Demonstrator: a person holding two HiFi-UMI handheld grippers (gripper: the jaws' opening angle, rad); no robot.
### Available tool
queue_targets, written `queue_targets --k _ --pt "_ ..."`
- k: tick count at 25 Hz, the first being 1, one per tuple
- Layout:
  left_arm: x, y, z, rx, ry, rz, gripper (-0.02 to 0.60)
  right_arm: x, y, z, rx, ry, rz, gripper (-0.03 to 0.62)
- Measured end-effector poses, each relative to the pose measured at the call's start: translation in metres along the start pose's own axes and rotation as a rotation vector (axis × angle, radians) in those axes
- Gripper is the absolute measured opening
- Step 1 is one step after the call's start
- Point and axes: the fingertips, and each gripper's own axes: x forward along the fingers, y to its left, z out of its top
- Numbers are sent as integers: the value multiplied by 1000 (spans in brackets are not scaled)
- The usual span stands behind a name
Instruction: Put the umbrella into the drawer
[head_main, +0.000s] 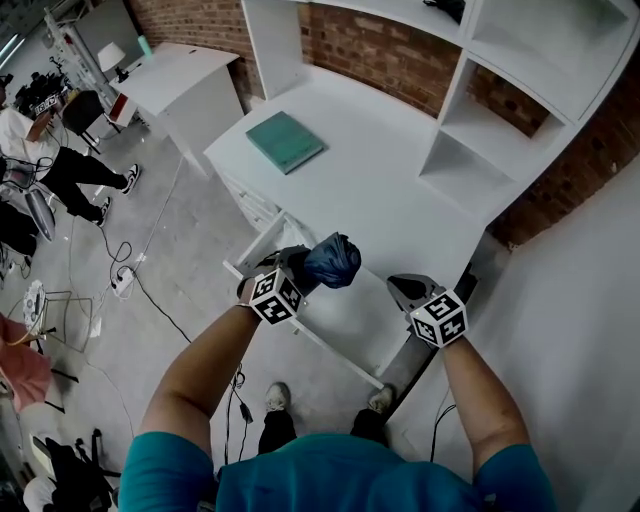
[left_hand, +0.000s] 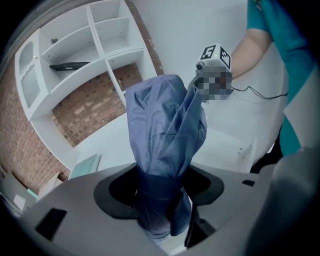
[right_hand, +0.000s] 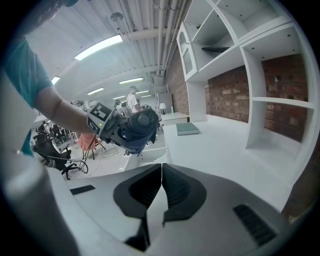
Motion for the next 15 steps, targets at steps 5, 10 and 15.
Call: queue_targets --k 5,10,15 --pt "34 -14 -23 178 112 -38 275 9 0 -14 14 3 2 23" --pt "62 -34 -46 316 202 -106 275 17 1 -28 30 8 2 23" --pt "87 -48 -66 388 265 -150 275 21 3 -41 50 9 5 23"
